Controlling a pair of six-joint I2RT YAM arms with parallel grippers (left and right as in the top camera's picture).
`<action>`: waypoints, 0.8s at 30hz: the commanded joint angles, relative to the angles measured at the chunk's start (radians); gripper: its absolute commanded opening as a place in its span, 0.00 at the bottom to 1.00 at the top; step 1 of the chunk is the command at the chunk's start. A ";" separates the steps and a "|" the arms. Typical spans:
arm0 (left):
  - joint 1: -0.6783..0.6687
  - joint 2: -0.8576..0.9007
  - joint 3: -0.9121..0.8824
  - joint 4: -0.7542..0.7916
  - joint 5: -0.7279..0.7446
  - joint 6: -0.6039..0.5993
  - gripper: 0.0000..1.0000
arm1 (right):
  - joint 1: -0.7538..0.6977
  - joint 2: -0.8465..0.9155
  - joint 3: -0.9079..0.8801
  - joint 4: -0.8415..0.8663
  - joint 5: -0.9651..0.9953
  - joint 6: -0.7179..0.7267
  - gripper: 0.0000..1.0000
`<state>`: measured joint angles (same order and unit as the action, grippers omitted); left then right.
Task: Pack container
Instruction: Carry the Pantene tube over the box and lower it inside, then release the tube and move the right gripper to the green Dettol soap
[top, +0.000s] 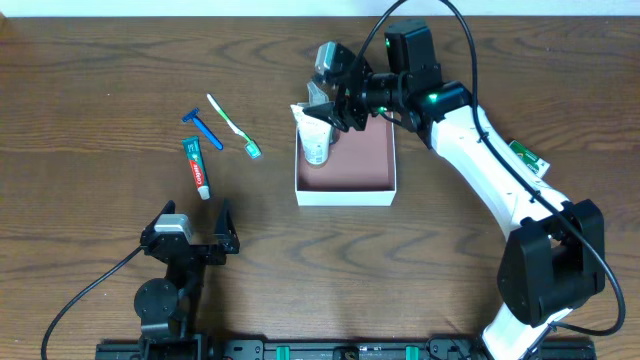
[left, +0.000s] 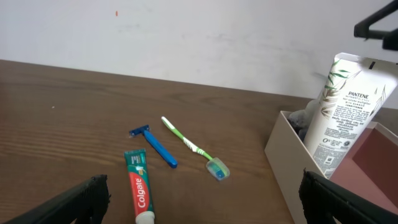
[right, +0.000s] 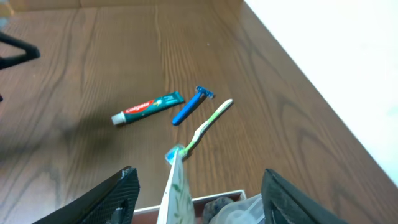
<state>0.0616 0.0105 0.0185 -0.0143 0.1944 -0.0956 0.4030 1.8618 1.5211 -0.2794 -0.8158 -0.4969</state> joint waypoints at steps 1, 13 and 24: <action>0.001 -0.005 -0.014 -0.038 0.003 0.016 0.98 | 0.014 -0.033 0.075 -0.002 -0.020 0.086 0.66; 0.001 -0.005 -0.014 -0.038 0.003 0.016 0.98 | -0.152 -0.256 0.156 -0.210 0.375 0.479 0.88; 0.001 -0.005 -0.014 -0.038 0.003 0.016 0.98 | -0.365 -0.286 0.151 -0.767 0.949 0.717 0.99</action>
<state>0.0620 0.0105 0.0185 -0.0147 0.1944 -0.0956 0.0822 1.5524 1.6730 -0.9867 -0.1028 0.0658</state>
